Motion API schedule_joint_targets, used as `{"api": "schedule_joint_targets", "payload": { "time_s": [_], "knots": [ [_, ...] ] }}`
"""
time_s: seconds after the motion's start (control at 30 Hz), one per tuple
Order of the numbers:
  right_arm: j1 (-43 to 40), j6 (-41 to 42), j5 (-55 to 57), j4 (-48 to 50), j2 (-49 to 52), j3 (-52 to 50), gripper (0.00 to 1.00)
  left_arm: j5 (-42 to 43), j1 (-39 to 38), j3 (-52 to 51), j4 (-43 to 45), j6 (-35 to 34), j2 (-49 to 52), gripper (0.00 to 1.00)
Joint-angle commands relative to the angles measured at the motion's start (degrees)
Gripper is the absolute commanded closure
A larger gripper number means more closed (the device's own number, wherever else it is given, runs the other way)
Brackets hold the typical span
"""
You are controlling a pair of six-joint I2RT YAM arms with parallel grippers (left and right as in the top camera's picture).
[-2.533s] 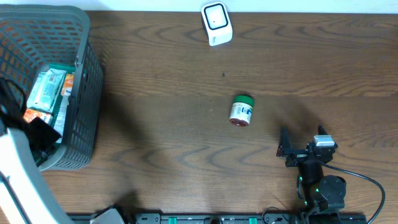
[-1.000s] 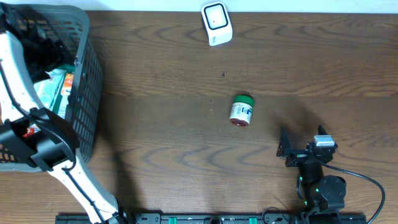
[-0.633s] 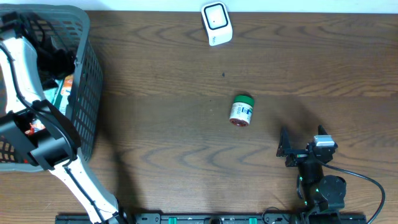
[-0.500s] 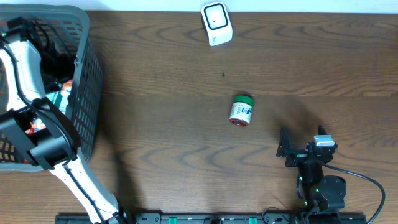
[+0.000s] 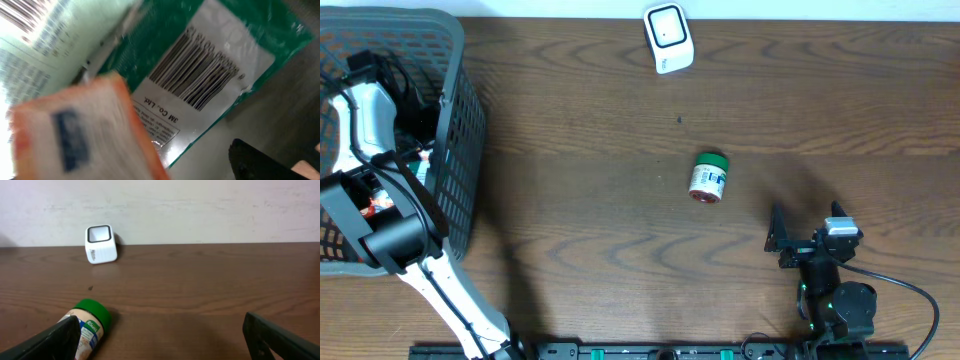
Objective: Scan the item barcode
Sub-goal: 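Grasp a small orange snack pack in the basket with the left gripper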
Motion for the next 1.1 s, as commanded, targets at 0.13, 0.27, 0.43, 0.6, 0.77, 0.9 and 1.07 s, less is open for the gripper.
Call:
{"api": "schedule_joint_targets", "payload": {
  "time_s": [0.13, 0.27, 0.43, 0.6, 0.77, 0.9, 1.07],
  "knots": [
    [0.50, 0.72, 0.35, -0.17, -0.04, -0.04, 0.01, 1.25, -0.37, -0.33, -0.22, 0.55, 1.20, 0.58],
    [0.50, 0.72, 0.33, -0.17, -0.04, -0.04, 0.01, 1.22, -0.31, 2.43, -2.19, 0.55, 0.59, 0.68],
    [0.50, 0.72, 0.33, -0.17, -0.04, -0.04, 0.01, 1.18, -0.28, 4.00, -2.78, 0.55, -3.98, 0.81],
    [0.50, 0.72, 0.33, -0.17, -0.04, -0.04, 0.01, 1.11, 0.76, 4.04, -2.75, -1.66, -13.46, 0.81],
    [0.50, 0.72, 0.33, -0.17, -0.04, -0.04, 0.01, 1.22, 1.81, 4.04, -3.43, -6.91, -27.32, 0.80],
    [0.50, 0.72, 0.33, -0.17, -0.04, -0.04, 0.01, 1.64, 1.22, 4.04, -6.19, -9.90, -39.12, 0.78],
    [0.50, 0.72, 0.33, -0.17, -0.04, -0.04, 0.01, 3.43, -4.44, 3.98, -12.48, -9.99, -49.81, 0.77]
  ]
}}
